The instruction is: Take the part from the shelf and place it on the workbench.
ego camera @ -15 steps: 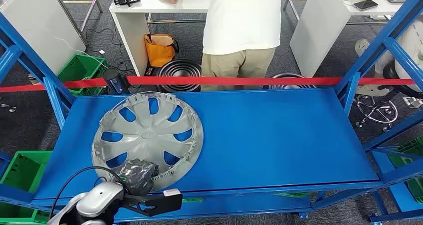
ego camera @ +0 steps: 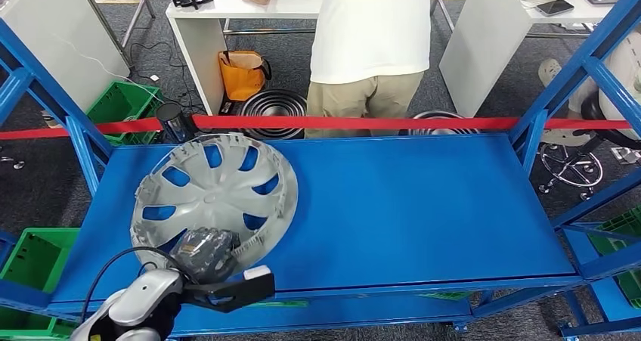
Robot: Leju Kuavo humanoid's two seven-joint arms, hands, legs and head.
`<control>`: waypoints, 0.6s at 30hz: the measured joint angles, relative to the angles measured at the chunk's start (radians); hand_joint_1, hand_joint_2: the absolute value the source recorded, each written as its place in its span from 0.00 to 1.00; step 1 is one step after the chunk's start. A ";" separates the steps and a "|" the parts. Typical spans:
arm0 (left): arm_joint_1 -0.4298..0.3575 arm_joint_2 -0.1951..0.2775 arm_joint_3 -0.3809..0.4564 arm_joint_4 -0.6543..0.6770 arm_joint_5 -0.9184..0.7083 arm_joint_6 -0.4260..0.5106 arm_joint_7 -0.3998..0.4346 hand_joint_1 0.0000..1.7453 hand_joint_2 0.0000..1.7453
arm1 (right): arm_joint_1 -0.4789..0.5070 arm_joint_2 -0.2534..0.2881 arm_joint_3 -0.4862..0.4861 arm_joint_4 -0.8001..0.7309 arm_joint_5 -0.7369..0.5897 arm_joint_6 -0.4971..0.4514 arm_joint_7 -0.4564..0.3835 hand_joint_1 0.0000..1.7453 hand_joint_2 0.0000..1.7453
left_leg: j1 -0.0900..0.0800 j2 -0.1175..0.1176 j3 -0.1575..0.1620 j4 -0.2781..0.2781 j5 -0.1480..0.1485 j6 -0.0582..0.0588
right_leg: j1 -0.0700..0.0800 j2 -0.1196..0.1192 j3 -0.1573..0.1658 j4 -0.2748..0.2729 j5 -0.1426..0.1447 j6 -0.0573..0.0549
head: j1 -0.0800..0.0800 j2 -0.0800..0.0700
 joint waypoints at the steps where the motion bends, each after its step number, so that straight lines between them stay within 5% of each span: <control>1: -0.003 0.000 -0.003 0.000 0.003 0.037 -0.016 1.00 1.00 | 0.000 0.000 0.001 0.000 0.000 0.000 0.000 0.00 0.00 | 0.000 0.000 0.000 0.000 0.000 0.000 | 0.000 0.000 0.000 0.000 0.000 0.000 | 0.000 0.000; 11: 0.023 0.002 -0.013 -0.030 -0.142 0.600 -0.374 1.00 1.00 | 0.000 0.001 0.015 0.000 0.001 -0.018 -0.004 0.00 0.00 | 0.000 0.002 -0.001 0.000 0.000 0.000 | 0.000 0.000 0.000 0.000 0.000 0.000 | 0.000 0.000; 18: 0.047 0.002 0.000 -0.098 -0.217 0.711 -0.475 1.00 1.00 | -0.001 0.004 0.017 0.000 0.007 -0.021 -0.006 0.00 0.00 | 0.000 0.003 -0.001 0.000 0.000 0.000 | 0.000 0.000 0.000 0.000 0.000 0.000 | 0.000 0.000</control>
